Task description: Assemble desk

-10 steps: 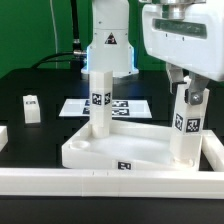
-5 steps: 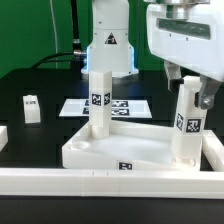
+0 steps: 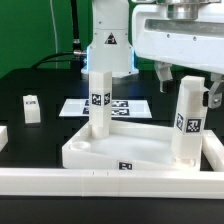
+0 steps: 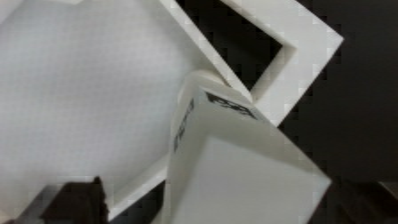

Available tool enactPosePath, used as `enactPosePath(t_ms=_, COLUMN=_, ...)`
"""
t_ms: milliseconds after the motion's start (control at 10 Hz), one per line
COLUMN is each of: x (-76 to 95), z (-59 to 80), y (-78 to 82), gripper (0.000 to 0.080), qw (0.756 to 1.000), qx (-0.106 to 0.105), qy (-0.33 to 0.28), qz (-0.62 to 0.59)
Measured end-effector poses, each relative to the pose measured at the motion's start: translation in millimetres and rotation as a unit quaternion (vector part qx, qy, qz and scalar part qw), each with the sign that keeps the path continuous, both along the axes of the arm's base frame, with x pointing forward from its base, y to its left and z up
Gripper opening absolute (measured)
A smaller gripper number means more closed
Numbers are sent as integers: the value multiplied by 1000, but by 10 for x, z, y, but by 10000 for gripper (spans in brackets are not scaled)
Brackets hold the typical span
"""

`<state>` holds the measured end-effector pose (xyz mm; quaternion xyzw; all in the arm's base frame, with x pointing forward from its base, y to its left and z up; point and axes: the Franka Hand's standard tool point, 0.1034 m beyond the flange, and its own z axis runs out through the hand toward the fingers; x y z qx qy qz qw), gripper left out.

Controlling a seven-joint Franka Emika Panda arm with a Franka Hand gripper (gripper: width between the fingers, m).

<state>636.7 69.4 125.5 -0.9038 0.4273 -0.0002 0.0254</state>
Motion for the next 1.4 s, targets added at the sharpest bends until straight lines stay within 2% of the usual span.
enactPosePath(t_ms=100, x=-13, z=-14, y=15, gripper=649, qw=999, qx=-14, qy=1, qz=50)
enactPosePath(t_ms=500, x=-26, z=-26, y=132, gripper=649, qw=978, qx=-26, qy=-3, qz=206)
enactPosePath(t_ms=800, x=-23, z=-31, y=189, gripper=649, qw=944, qx=-32, qy=-8, qz=330)
enactPosePath(t_ms=1200, x=-8, z=-28, y=161, gripper=649, qw=878, qx=-46, qy=-8, qz=476)
enactPosePath(t_ms=1400, x=11, z=-20, y=59, gripper=649, qw=827, qx=-52, qy=-6, qz=559)
